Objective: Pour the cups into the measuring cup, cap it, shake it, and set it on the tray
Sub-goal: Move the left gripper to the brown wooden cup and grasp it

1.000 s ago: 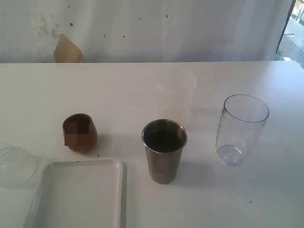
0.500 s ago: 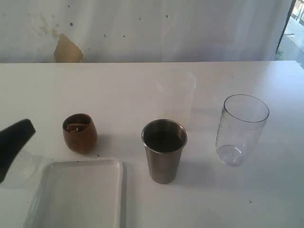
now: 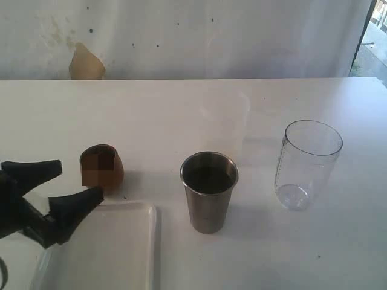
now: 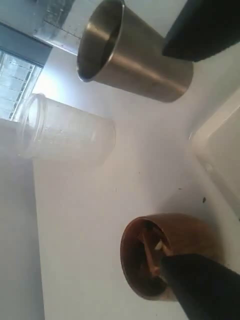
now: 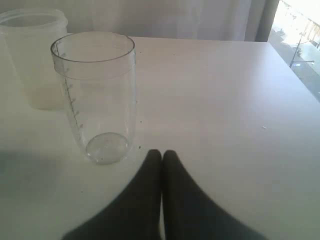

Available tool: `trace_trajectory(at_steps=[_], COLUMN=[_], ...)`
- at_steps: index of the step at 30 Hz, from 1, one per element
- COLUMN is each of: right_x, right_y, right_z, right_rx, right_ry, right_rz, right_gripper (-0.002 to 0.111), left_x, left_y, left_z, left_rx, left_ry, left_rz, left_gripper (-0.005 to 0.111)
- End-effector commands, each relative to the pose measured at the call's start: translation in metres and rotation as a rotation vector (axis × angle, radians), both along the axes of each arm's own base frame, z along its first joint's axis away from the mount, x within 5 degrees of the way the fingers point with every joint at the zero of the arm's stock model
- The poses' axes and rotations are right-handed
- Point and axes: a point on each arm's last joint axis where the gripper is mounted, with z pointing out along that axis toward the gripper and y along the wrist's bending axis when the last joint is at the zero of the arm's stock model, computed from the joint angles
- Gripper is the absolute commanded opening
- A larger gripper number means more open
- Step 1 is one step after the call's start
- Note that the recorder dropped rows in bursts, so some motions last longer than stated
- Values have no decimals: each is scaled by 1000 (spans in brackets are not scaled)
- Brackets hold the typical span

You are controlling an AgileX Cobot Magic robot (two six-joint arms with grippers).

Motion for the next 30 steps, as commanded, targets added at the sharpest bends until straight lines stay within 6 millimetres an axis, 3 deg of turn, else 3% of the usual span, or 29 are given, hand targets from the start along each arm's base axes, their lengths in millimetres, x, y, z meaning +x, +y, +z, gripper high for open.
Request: trace_trajectory(at_steps=[1,6,13,30], right_x=[0,0,0,0], right_y=[0,0,0,0], right_z=[-2,-2,-2,-2], right_rx=[-2,-2,-2,-2], right_ry=[0,0,0,0], right_rz=[1,1,1,1], right_gripper=[0,0,0,0], left_x=[27,49,55,93], left_y=[-16,-19,-13,-26], left_z=[-15,-33,-41,-66], left_rx=[52,117,174,188], left_ry=[9,43,33,51], left_rz=[43,105,168,134], left_gripper=[105,105,105,105])
